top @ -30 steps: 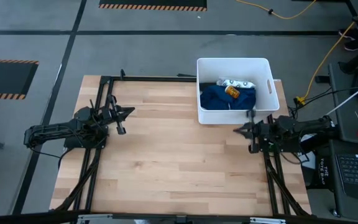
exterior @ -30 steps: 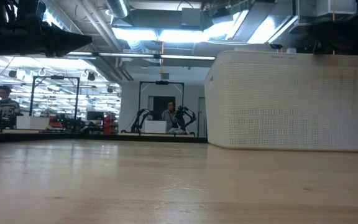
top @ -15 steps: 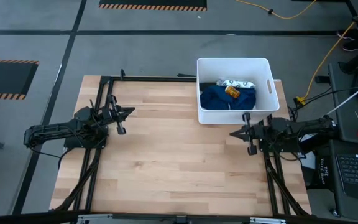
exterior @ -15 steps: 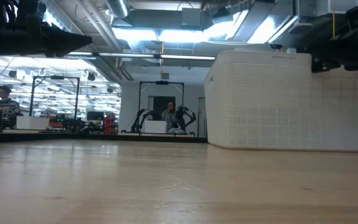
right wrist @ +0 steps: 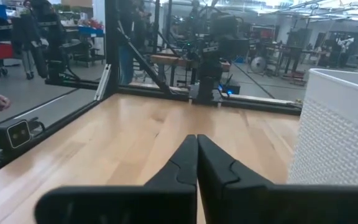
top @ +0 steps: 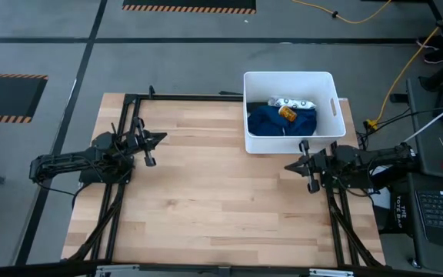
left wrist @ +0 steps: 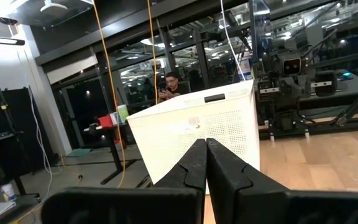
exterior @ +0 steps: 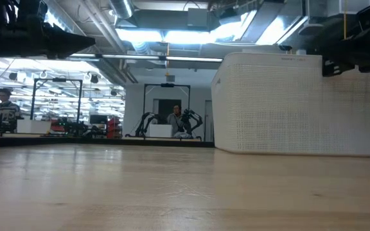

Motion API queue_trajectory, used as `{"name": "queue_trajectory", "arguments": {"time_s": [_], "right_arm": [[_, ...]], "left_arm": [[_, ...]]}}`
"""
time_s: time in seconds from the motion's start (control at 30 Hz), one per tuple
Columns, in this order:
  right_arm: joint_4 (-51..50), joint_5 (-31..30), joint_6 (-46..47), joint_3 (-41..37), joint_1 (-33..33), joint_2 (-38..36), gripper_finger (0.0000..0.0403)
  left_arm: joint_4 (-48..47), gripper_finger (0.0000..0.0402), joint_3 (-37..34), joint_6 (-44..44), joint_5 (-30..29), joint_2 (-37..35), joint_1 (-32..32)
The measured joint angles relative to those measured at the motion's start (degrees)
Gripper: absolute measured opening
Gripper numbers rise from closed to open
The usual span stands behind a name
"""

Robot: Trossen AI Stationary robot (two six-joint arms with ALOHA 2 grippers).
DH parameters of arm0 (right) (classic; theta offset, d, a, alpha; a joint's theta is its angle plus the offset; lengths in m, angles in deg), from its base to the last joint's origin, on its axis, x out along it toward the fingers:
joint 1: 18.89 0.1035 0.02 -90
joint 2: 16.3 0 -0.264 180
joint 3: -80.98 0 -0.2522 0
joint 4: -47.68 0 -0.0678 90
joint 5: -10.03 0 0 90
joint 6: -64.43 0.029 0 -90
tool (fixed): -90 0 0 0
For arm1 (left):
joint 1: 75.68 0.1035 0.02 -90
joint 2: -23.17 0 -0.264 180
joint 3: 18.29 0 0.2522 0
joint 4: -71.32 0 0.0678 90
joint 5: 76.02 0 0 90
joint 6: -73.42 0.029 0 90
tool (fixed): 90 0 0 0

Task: Pick & place medical supplies in basket/bin
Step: Return to Home Position

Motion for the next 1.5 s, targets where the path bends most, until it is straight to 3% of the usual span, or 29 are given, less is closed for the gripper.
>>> {"name": "queue_trajectory", "arguments": {"time_s": [0.3, 1.5], "right_arm": [[0.9, 0.1, 1.1, 0.0, 0.0, 0.0, 0.0022], [0.4, 0.1, 1.1, 0.1, 0.0, 0.0, 0.0023]], "left_arm": [[0.0, 0.0004, 0.0, 0.0, 0.0, 0.0, 0.0], [0.0, 0.0004, 0.0, 0.0, 0.0, 0.0, 0.0]]}}
